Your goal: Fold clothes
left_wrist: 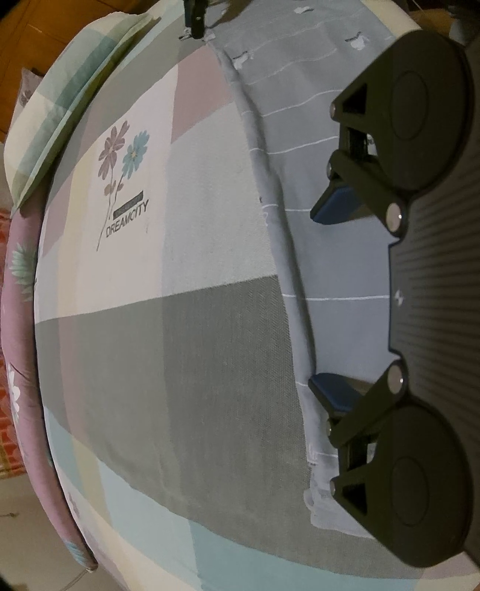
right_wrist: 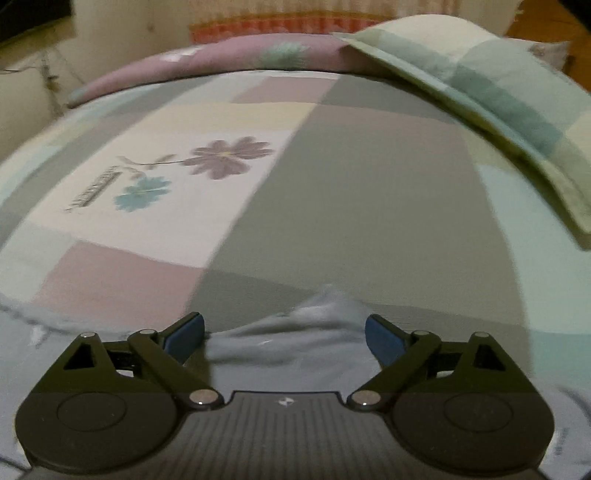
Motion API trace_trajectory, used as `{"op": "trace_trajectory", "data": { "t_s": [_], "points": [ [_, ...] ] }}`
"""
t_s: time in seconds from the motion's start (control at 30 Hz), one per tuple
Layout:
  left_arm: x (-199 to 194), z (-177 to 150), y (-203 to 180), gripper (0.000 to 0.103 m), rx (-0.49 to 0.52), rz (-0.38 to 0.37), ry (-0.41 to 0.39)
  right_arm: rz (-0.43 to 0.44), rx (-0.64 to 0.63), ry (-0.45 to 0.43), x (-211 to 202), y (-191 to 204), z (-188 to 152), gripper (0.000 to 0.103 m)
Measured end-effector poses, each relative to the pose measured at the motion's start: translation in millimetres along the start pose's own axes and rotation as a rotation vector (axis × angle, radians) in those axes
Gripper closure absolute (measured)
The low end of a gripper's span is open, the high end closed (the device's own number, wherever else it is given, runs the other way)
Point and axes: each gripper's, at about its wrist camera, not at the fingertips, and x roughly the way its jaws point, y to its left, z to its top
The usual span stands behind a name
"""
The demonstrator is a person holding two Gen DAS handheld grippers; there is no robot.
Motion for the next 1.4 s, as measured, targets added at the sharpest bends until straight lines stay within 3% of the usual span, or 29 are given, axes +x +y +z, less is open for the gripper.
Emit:
{"op": "trace_trajectory", "data": {
  "t_s": [0.1, 0.2, 0.37, 0.47, 0.57, 0.73, 0.93, 1.03, 1.13, 1.33, 1.4],
  "points": [
    [-1.9, 2.0, -0.7, 0.015, 0.001, 0.001, 0.004, 0.015, 0.043, -0.007, -11.5, -2.5, 0.6, 0.007],
    [-13.6, 0.8, -5.6, 0.015, 0.023, -0.002, -0.011, 0.024, -0.004, -0.02, -30.8, 15.0, -3.2, 0.007],
    [-33.5, -7.6, -5.9, 0.015, 0.06, 0.005, -0.021, 0.117, -0.06, -0.004, -64.8, 47.4, -26.6, 0.006],
    [-26.5, -14.3, 5.8, 0.015, 0.043, 0.012, 0.018, 0.144, -0.119, 0.032, -74.2, 67.8, -49.1, 0.006],
    [-23.8, -25.0, 16.3, 0.014, 0.019, 0.027, 0.044, 0.136, -0.191, 0.055, -82.5, 81.6, -74.6, 0.006],
    [-41.8, -38.2, 12.1, 0.014, 0.066, 0.069, 0.061, 0.068, -0.277, 0.116, -89.1, 90.4, -109.4, 0.002],
    [-53.9, -32.2, -17.1, 0.014, 0.121, 0.021, -0.013, 0.157, -0.319, 0.018, -97.0, 132.1, -87.2, 0.002],
    [-39.4, -36.1, -37.0, 0.014, 0.181, 0.046, 0.007, 0.213, -0.383, -0.022, -89.2, 171.5, -78.1, 0.002],
    [-32.0, -45.5, -38.7, 0.012, 0.138, 0.044, 0.034, 0.255, -0.407, -0.041, -73.2, 207.4, -71.1, 0.002],
    [-49.1, -55.7, -30.1, 0.015, 0.132, 0.029, 0.05, 0.275, -0.496, -0.072, -45.8, 273.8, -64.2, 0.002],
    [-60.1, -52.6, -27.0, 0.015, 0.128, 0.021, -0.002, 0.242, -0.527, -0.067, -38.0, 288.4, -69.7, 0.002]
  ]
}}
